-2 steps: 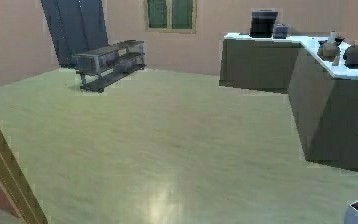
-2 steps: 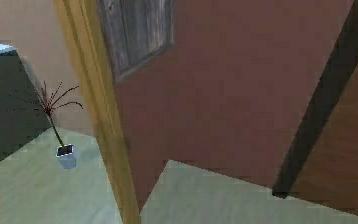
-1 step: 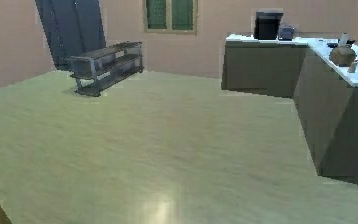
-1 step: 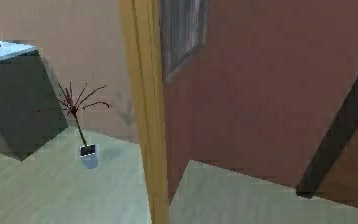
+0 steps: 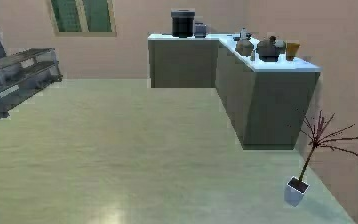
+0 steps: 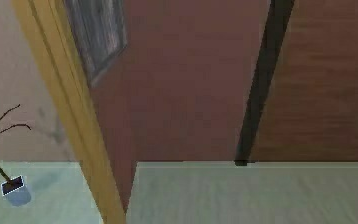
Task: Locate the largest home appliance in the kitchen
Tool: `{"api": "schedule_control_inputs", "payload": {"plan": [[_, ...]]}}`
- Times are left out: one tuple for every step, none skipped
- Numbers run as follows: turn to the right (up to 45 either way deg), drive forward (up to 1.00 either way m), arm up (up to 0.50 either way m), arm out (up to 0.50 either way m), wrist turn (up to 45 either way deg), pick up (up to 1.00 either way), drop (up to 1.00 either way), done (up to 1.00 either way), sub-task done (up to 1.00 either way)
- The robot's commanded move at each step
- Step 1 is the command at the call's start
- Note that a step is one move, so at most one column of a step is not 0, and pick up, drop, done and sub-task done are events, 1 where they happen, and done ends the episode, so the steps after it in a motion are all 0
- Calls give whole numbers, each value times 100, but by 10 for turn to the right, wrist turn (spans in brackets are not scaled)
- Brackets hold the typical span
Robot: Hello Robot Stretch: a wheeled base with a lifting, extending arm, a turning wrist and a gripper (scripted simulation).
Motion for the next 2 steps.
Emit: {"api": "schedule_control_inputs", "payload": {"plan": [[0,100,0,0,0,0,0,0,0],[0,100,0,0,0,0,0,0,0]]}}
